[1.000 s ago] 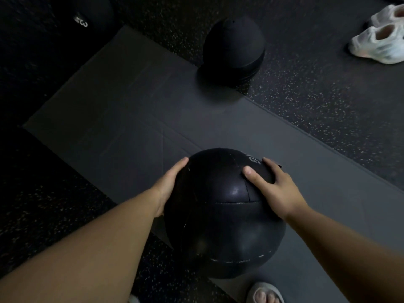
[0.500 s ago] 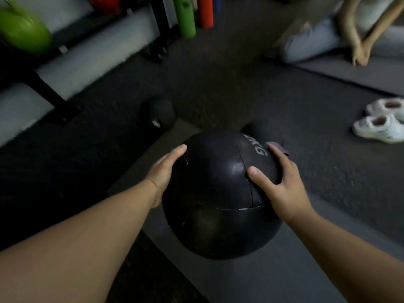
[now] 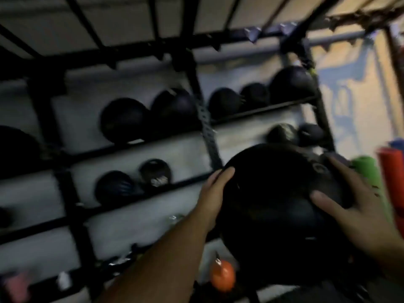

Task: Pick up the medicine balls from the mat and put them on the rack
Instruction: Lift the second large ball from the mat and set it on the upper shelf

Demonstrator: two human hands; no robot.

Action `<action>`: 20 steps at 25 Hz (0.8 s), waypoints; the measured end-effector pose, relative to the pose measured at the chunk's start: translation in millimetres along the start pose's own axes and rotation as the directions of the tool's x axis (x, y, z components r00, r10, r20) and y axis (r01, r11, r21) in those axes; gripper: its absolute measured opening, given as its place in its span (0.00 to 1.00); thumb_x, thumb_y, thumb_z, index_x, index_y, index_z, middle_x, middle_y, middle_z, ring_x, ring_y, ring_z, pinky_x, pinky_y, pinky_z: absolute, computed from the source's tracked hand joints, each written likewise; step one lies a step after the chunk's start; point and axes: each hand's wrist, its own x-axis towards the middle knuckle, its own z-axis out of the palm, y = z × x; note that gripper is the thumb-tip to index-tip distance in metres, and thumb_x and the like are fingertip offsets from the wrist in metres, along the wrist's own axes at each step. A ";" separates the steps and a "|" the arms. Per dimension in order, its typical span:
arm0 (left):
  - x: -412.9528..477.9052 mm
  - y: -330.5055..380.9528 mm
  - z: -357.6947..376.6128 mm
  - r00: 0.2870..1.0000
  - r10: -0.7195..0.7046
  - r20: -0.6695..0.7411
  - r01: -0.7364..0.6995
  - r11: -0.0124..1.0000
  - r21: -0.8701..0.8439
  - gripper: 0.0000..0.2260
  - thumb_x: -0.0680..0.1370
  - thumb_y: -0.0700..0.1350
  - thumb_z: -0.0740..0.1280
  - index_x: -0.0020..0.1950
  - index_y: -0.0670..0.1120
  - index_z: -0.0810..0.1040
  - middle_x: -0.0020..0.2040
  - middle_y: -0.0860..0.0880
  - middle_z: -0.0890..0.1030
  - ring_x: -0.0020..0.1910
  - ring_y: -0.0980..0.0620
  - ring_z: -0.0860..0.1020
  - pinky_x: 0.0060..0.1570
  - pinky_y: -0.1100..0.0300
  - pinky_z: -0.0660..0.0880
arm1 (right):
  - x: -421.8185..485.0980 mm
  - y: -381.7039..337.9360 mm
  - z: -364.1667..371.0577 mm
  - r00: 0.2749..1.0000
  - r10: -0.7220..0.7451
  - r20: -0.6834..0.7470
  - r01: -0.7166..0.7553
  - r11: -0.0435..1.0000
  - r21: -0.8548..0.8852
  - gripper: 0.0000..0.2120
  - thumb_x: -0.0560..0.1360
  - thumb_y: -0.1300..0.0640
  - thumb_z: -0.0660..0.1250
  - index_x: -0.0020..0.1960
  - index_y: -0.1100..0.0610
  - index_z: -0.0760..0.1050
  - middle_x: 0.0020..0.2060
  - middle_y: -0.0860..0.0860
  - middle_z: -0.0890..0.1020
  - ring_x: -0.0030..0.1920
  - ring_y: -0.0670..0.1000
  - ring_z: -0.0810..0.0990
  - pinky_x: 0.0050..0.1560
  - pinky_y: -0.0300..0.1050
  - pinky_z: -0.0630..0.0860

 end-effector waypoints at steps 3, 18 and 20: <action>14.5 151.8 -107.7 0.979 0.179 -0.098 -0.175 0.983 0.057 0.18 0.79 0.57 0.73 0.62 0.47 0.87 0.60 0.41 0.89 0.63 0.38 0.85 0.69 0.42 0.79 | 85.6 -124.1 93.6 0.982 -0.175 0.067 0.163 0.975 0.150 0.54 0.59 0.19 0.69 0.80 0.42 0.67 0.74 0.55 0.71 0.70 0.48 0.70 0.68 0.34 0.63; 105.0 284.3 -413.6 0.749 0.497 -0.439 -0.397 0.866 0.303 0.20 0.83 0.63 0.63 0.52 0.55 0.92 0.56 0.51 0.91 0.51 0.54 0.89 0.46 0.62 0.85 | 240.7 -259.1 487.7 0.878 -0.446 0.171 0.265 0.753 0.602 0.58 0.57 0.18 0.72 0.81 0.40 0.64 0.75 0.47 0.66 0.74 0.50 0.70 0.73 0.48 0.70; 135.1 276.0 -454.7 0.713 0.528 -0.461 -0.406 0.847 0.343 0.18 0.81 0.64 0.65 0.53 0.57 0.92 0.57 0.51 0.91 0.54 0.53 0.89 0.49 0.61 0.84 | 262.3 -253.2 544.6 0.856 -0.477 0.201 0.262 0.735 0.625 0.55 0.60 0.21 0.73 0.82 0.40 0.63 0.76 0.48 0.66 0.76 0.52 0.69 0.75 0.55 0.70</action>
